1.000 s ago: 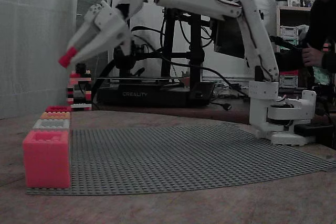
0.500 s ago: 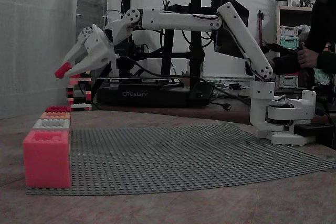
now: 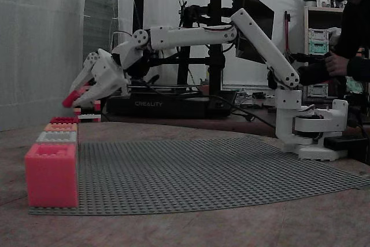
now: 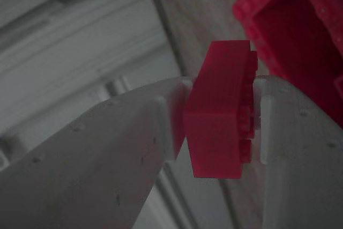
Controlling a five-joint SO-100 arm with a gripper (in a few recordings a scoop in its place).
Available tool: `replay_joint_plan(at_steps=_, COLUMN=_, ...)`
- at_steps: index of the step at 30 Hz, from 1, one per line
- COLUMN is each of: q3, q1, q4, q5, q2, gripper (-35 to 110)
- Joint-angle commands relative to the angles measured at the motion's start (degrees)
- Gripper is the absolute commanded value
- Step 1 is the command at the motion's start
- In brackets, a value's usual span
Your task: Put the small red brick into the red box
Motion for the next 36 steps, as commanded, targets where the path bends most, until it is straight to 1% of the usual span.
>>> replay_joint_plan(at_steps=1, q3=-4.8, q1=0.9, q4=-1.7, q5=-0.5, q2=2.3, gripper=1)
replay_joint_plan(at_steps=7, q3=-3.7, q1=0.4, q4=-2.2, q5=-3.5, q2=1.4, gripper=7)
replay_joint_plan(at_steps=11, q3=-3.2, q1=0.2, q4=-2.5, q5=-5.2, q2=1.4, gripper=17)
replay_joint_plan(at_steps=16, q3=-2.5, q1=-0.1, q4=-2.5, q5=-5.4, q2=2.1, gripper=18)
replay_joint_plan(at_steps=21, q3=-0.2, q1=-0.4, q4=-4.4, q5=-4.6, q2=4.9, gripper=14)
replay_joint_plan(at_steps=23, q3=1.8, q1=-0.8, q4=-4.8, q5=-4.9, q2=7.7, gripper=3)
replay_joint_plan(at_steps=24, q3=2.8, q1=-1.1, q4=-4.8, q5=-5.1, q2=9.3, gripper=0)
replay_joint_plan(at_steps=26, q3=6.2, q1=-1.9, q4=-4.7, q5=-6.3, q2=13.6, gripper=0)
replay_joint_plan(at_steps=29, q3=11.6, q1=-3.6, q4=-1.8, q5=-9.1, q2=20.8, gripper=0)
replay_joint_plan(at_steps=33, q3=20.7, q1=-5.9, q4=0.5, q5=-14.9, q2=30.5, gripper=0)
replay_joint_plan(at_steps=36, q3=28.6, q1=-7.2, q4=5.2, q5=-18.6, q2=38.2, gripper=0)
